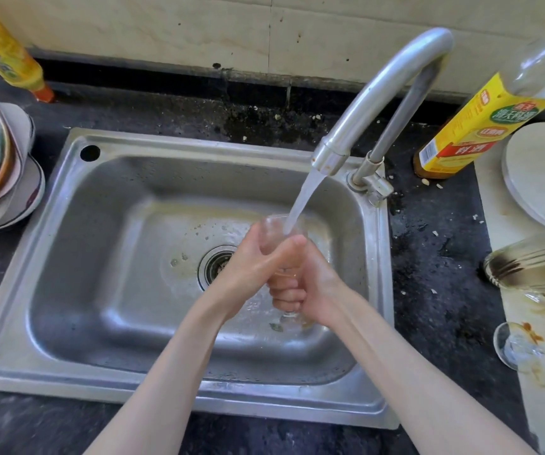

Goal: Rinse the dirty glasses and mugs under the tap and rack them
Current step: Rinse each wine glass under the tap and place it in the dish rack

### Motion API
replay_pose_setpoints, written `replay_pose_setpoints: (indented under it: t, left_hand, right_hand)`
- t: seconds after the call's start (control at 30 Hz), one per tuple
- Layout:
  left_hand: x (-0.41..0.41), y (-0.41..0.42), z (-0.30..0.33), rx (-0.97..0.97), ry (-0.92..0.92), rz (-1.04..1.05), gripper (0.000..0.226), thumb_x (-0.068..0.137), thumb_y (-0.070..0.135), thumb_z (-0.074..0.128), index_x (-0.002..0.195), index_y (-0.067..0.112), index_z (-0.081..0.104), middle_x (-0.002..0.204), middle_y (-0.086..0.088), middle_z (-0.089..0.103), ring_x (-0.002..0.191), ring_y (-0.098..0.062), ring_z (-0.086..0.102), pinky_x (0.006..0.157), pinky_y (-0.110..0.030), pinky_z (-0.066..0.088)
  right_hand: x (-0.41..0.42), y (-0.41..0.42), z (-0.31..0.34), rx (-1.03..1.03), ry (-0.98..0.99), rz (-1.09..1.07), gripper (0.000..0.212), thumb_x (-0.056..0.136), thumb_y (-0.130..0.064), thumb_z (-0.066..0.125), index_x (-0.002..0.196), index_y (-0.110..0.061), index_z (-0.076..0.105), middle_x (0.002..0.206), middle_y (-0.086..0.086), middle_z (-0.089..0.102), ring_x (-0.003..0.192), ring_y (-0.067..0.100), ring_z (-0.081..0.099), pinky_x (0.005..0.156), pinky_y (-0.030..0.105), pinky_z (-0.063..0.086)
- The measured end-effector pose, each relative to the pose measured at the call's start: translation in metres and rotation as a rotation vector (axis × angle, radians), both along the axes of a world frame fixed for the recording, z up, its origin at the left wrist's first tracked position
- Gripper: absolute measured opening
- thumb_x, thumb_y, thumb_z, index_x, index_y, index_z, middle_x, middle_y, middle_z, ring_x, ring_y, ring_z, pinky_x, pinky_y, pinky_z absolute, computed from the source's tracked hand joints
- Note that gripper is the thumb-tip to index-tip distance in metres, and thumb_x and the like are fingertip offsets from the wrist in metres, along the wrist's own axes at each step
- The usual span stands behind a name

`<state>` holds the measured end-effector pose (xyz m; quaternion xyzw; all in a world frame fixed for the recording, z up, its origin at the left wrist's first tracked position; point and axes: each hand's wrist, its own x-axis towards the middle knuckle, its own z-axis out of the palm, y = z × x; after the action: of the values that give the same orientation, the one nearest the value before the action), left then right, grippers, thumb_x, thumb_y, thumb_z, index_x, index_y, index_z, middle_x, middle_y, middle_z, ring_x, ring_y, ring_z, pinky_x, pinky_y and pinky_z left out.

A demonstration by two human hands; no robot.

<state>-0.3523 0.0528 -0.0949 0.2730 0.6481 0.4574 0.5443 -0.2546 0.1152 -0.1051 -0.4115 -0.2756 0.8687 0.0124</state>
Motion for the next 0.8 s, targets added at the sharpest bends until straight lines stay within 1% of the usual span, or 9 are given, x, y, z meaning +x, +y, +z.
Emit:
replay_pose_setpoints:
  t: [0.07, 0.17, 0.23, 0.3, 0.4, 0.57, 0.7, 0.77, 0.8]
  left_hand:
    - [-0.003, -0.005, 0.001, 0.047, 0.012, -0.016, 0.056, 0.067, 0.038, 0.075, 0.116, 0.03, 0.05, 0.102, -0.001, 0.067, 0.077, -0.012, 0.067, 0.07, -0.019, 0.05]
    - [-0.004, -0.012, -0.001, 0.107, 0.092, -0.058, 0.06, 0.064, 0.027, 0.079, 0.115, 0.036, 0.05, 0.12, 0.005, 0.059, 0.099, -0.013, 0.064, 0.093, -0.033, 0.049]
    - [-0.002, -0.015, 0.001, 0.136, 0.126, -0.071, 0.06, 0.064, 0.024, 0.078, 0.114, 0.038, 0.048, 0.121, 0.008, 0.058, 0.109, -0.007, 0.059, 0.1, -0.033, 0.044]
    - [-0.001, -0.016, 0.004, 0.153, 0.157, -0.077, 0.061, 0.063, 0.026, 0.077, 0.112, 0.045, 0.046, 0.119, 0.012, 0.058, 0.112, 0.0, 0.054, 0.099, -0.025, 0.043]
    - [0.0, -0.016, 0.005, 0.173, 0.196, -0.081, 0.064, 0.063, 0.024, 0.079, 0.112, 0.049, 0.046, 0.118, 0.016, 0.057, 0.112, -0.001, 0.054, 0.096, -0.02, 0.041]
    - [0.001, -0.018, 0.003, 0.195, 0.187, -0.027, 0.068, 0.063, 0.023, 0.079, 0.121, 0.039, 0.047, 0.125, 0.01, 0.056, 0.115, -0.009, 0.054, 0.103, -0.035, 0.042]
    - [0.002, -0.019, 0.003, 0.196, 0.153, -0.014, 0.064, 0.063, 0.021, 0.079, 0.118, 0.035, 0.05, 0.122, 0.009, 0.057, 0.114, -0.009, 0.055, 0.102, -0.036, 0.043]
    - [0.002, -0.019, 0.003, 0.189, 0.139, -0.019, 0.061, 0.063, 0.023, 0.079, 0.115, 0.037, 0.051, 0.119, 0.01, 0.059, 0.111, -0.008, 0.057, 0.1, -0.032, 0.044]
    - [0.003, -0.019, 0.002, 0.176, 0.124, -0.004, 0.059, 0.063, 0.027, 0.079, 0.114, 0.038, 0.052, 0.118, 0.009, 0.06, 0.11, -0.009, 0.058, 0.098, -0.032, 0.045]
  right_hand:
    - [0.001, -0.001, -0.006, 0.213, -0.08, 0.003, 0.072, 0.095, -0.061, 0.012, 0.078, -0.017, 0.067, 0.046, 0.002, 0.041, 0.039, 0.011, 0.03, 0.041, 0.021, 0.022]
    - [0.005, -0.005, -0.012, 0.506, -0.13, -0.054, 0.067, 0.099, -0.049, 0.005, 0.091, -0.025, 0.067, 0.067, 0.001, 0.066, 0.058, 0.011, 0.048, 0.054, 0.025, 0.034]
    - [0.007, -0.007, -0.013, 0.505, -0.072, -0.086, 0.065, 0.099, -0.048, 0.006, 0.098, -0.026, 0.067, 0.083, -0.004, 0.073, 0.079, 0.014, 0.061, 0.071, 0.027, 0.043]
    - [0.008, -0.009, -0.014, 0.499, -0.026, -0.104, 0.066, 0.1, -0.047, 0.007, 0.109, -0.018, 0.066, 0.1, 0.001, 0.072, 0.101, 0.017, 0.064, 0.089, 0.029, 0.045]
    - [0.008, -0.01, -0.014, 0.53, -0.016, -0.102, 0.067, 0.1, -0.045, 0.007, 0.115, -0.014, 0.064, 0.108, 0.004, 0.07, 0.11, 0.017, 0.062, 0.102, 0.033, 0.04]
    - [0.009, -0.008, -0.012, 0.547, -0.014, -0.1, 0.065, 0.1, -0.047, 0.007, 0.11, -0.022, 0.066, 0.112, 0.004, 0.069, 0.112, 0.016, 0.061, 0.104, 0.035, 0.04]
    - [0.011, -0.007, -0.01, 0.539, -0.003, -0.09, 0.062, 0.1, -0.045, 0.008, 0.107, -0.023, 0.066, 0.11, 0.004, 0.069, 0.107, 0.016, 0.061, 0.097, 0.032, 0.042]
    - [0.014, -0.007, -0.012, 0.534, 0.001, -0.092, 0.062, 0.101, -0.045, 0.01, 0.108, -0.019, 0.066, 0.105, 0.01, 0.069, 0.097, 0.019, 0.062, 0.088, 0.033, 0.045]
    - [0.015, -0.007, -0.012, 0.525, -0.003, -0.088, 0.062, 0.1, -0.046, 0.012, 0.108, -0.017, 0.066, 0.096, 0.015, 0.067, 0.085, 0.018, 0.061, 0.077, 0.03, 0.046]
